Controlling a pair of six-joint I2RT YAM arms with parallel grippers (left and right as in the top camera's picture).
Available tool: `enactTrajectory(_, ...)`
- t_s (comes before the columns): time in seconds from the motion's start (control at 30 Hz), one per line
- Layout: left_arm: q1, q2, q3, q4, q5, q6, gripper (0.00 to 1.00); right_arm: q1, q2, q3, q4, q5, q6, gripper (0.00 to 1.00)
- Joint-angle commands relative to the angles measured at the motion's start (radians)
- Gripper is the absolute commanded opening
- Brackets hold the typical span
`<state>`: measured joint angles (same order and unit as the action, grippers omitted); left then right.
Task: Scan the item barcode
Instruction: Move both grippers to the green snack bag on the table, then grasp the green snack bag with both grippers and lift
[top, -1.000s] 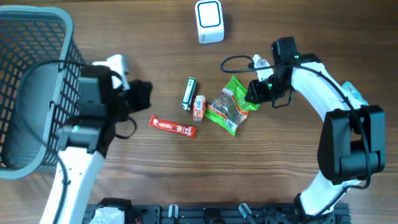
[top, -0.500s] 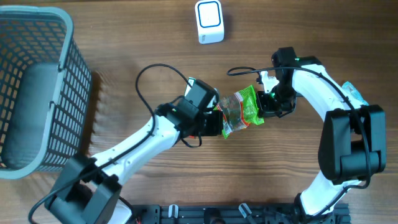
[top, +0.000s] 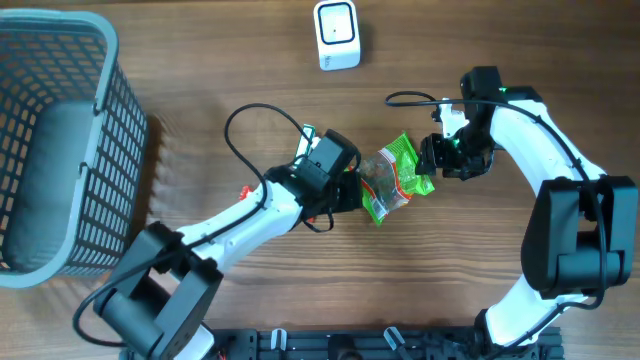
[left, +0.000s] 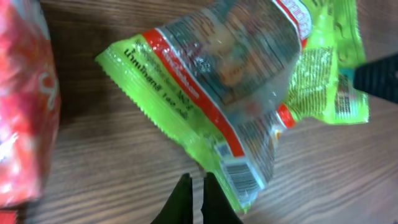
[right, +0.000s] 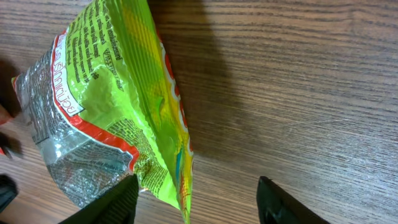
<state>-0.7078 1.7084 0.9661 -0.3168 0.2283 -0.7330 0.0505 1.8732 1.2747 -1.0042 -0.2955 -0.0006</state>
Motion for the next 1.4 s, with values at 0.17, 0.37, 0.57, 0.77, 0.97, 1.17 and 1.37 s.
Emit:
enactTrajectory(0.17,-0.004,0.109,0.003,0.045,-0.017,-0.042,0.04,0.002,-0.024,-0.029,0.065,-0.141,-0.088,0.69)
enactTrajectory(0.37,-0.004,0.144,0.003,0.063,-0.021,-0.042,0.04,0.002,-0.024,-0.100,0.183,-0.222,-0.076,0.66)
enactTrajectory(0.57,0.004,0.118,0.029,0.061,-0.016,0.005,0.04,0.002,-0.023,-0.188,0.282,-0.282,-0.079,0.64)
enactTrajectory(0.77,0.011,0.044,0.147,-0.029,-0.029,0.075,0.04,0.002,-0.023,-0.188,0.289,-0.282,-0.078,0.64)
enactTrajectory(0.97,-0.016,0.175,0.146,-0.005,-0.027,0.063,0.04,0.002,-0.023,-0.188,0.294,-0.282,-0.078,0.64)
enactTrajectory(1.17,-0.039,0.335,0.146,-0.002,-0.016,0.028,0.04,0.002,-0.023,-0.189,0.301,-0.282,-0.075,0.64)
enactTrajectory(1.37,-0.039,0.347,0.147,0.003,-0.017,0.021,0.04,0.003,-0.014,-0.203,0.335,-0.336,-0.070,0.60)
